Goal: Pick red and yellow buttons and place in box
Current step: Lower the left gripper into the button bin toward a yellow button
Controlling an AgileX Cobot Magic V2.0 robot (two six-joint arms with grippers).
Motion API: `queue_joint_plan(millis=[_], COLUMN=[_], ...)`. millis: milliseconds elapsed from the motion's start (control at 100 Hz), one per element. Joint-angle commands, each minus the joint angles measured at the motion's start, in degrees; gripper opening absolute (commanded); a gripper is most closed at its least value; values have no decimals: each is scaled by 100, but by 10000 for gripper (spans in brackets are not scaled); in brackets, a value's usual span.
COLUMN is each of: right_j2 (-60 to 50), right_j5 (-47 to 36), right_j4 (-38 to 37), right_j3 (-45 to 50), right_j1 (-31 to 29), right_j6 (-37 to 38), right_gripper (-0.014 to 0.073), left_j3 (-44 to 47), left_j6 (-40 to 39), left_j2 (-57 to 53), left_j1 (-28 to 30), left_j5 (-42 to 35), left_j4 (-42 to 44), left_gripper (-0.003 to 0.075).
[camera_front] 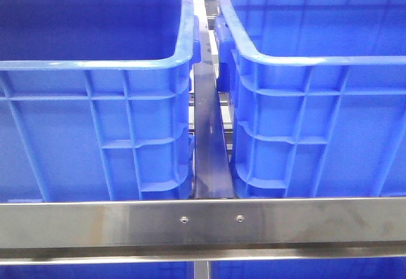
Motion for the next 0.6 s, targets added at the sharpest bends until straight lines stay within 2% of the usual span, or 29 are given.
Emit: queue_joint_plan(millis=[0,280,530,590], right_j2=[-138,-138,-138,-138], right_j5=[-448,-448,-448,-448], right_j4=[-53,-53,-53,-53], right_j3=[-96,-96,-96,-96], right_j1=[3,3,3,3], right_j6=[-45,-45,-45,-45], right_gripper=[-64,-64,-64,-64], left_j3=[-477,-1498,-2461,-2677], left_j6=[-50,-50,129,326], left_j2=[-176,236,1637,2053], left_j1=[20,20,20,20], left_j5=[-72,1376,2194,2225], left_j4=[-43,-43,-43,-43], left_gripper=[-20,-20,-15,28])
